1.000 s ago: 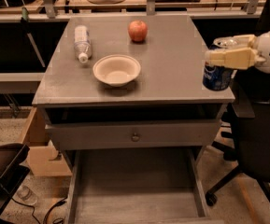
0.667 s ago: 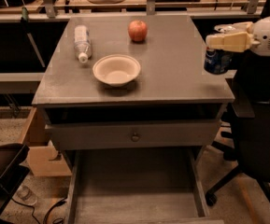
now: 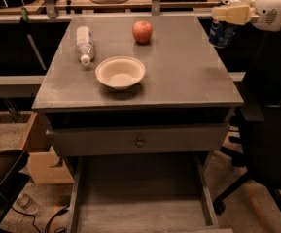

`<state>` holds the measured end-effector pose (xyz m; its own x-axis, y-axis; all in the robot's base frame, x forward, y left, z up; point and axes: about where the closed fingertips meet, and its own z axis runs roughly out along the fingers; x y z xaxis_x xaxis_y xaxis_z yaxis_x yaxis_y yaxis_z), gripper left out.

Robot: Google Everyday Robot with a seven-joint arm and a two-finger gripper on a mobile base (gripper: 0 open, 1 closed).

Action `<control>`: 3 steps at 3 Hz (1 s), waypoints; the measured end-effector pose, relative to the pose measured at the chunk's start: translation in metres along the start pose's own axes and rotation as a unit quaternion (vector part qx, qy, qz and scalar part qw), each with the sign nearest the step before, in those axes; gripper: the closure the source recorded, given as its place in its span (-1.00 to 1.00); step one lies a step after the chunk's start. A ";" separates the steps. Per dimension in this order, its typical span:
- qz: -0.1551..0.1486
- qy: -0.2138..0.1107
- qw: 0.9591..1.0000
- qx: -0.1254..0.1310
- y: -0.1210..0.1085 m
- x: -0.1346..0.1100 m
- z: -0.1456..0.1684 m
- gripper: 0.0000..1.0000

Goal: Pick pepsi can from middle drawer and place on counter

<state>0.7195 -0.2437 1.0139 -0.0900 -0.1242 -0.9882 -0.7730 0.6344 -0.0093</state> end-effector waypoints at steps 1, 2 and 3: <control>-0.013 -0.014 1.000 0.007 -0.006 -0.017 -0.004 1.00; -0.014 -0.013 1.000 0.009 -0.007 -0.015 -0.002 1.00; -0.020 -0.008 1.000 0.020 -0.014 -0.004 0.011 1.00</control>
Offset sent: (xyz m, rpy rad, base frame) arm 0.0032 -0.0049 0.0176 0.0035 -0.0385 -0.0103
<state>0.7380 -0.2437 1.0165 -0.0482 -0.1378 -0.9893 -0.7501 0.6591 -0.0552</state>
